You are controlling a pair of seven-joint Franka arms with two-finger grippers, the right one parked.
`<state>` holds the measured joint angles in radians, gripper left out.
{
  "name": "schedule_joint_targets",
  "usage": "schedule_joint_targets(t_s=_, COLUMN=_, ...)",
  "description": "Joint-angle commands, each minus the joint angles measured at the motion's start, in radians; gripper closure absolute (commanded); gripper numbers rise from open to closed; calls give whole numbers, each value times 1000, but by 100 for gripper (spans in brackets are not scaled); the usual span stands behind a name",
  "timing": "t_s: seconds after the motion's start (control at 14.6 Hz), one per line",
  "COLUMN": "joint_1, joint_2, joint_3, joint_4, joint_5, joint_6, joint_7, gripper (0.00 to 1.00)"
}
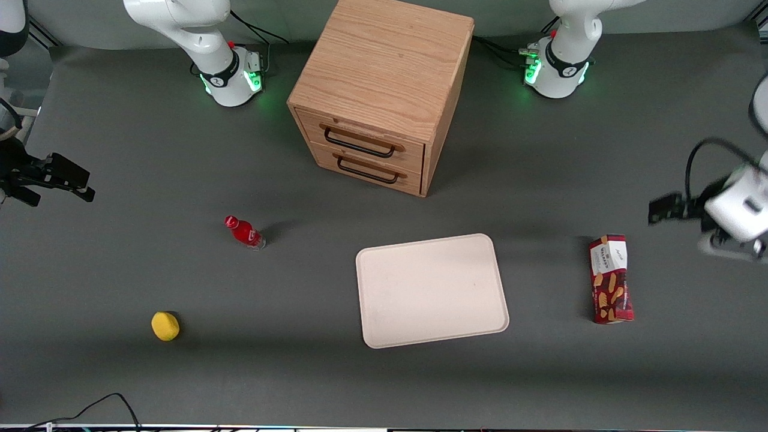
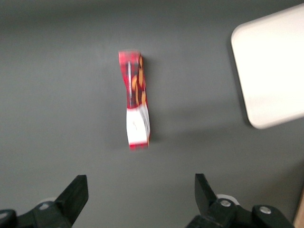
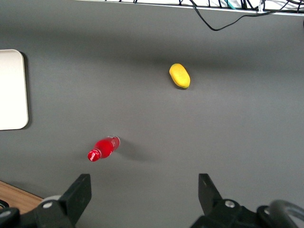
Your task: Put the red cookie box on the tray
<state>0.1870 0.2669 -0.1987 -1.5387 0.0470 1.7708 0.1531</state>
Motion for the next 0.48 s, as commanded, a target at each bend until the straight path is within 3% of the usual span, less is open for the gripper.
schedule_joint_targets(t_s=0.0, joint_1=-3, joint_2=138, joint_3=-4, joint_4=58, joint_5=19, joint_6=97, joint_7=-29, gripper=0)
schedule_joint_targets(t_s=0.41, joint_1=-1, joint_2=334, joint_3=21, joint_4=49, joint_5=114, joint_6=317, joint_7=-32, gripper=0)
